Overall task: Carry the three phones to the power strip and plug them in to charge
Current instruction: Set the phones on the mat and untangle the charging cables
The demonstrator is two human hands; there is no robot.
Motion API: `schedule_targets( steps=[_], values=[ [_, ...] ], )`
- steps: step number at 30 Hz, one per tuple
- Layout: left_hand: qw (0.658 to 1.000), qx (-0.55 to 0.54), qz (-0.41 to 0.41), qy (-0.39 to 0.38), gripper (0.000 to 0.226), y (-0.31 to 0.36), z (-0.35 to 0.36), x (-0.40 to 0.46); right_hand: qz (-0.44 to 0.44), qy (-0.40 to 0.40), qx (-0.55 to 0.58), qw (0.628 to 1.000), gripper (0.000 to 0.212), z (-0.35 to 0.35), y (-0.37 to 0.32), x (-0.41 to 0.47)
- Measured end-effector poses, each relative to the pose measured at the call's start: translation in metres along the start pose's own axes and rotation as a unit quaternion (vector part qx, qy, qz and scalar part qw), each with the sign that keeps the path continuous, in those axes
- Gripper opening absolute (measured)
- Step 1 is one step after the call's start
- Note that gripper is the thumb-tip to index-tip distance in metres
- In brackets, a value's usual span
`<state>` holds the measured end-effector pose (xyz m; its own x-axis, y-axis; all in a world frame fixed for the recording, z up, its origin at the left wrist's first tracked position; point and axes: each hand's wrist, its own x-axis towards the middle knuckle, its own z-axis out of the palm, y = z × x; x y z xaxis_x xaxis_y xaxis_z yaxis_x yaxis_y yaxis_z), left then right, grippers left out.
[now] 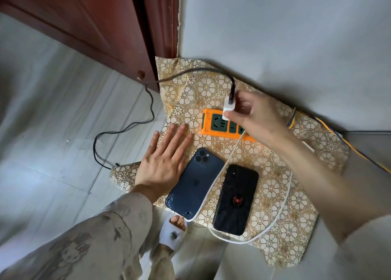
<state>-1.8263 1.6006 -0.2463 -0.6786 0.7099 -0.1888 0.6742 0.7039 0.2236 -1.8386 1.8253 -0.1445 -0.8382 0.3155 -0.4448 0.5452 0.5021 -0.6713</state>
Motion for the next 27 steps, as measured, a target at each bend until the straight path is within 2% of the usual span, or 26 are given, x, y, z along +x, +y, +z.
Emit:
schedule_targets(
  steps=[9, 16, 20, 24, 27],
  values=[
    [1.0, -0.001, -0.001, 0.023, 0.055, 0.0, 0.005, 0.0, 0.016, -0.02, 0.033, 0.999, 0.043, 0.001, 0.022, -0.011],
    [1.0, -0.002, 0.001, 0.023, 0.054, -0.001, 0.006, 0.0, -0.041, 0.014, -0.096, 0.994, 0.039, 0.008, 0.028, -0.017],
    [1.0, -0.005, 0.004, 0.025, 0.054, -0.001, 0.006, 0.0, -0.08, -0.002, -0.14, 0.987, 0.047, 0.009, 0.027, -0.017],
    [0.999, 0.0, 0.004, 0.033, 0.053, -0.001, 0.006, -0.001, -0.142, 0.013, -0.2, 0.969, 0.044, 0.01, 0.024, -0.016],
    [0.999, 0.004, 0.004, 0.038, 0.053, 0.0, 0.007, -0.001, -0.145, 0.006, -0.211, 0.967, 0.045, 0.009, 0.024, -0.016]
  ],
)
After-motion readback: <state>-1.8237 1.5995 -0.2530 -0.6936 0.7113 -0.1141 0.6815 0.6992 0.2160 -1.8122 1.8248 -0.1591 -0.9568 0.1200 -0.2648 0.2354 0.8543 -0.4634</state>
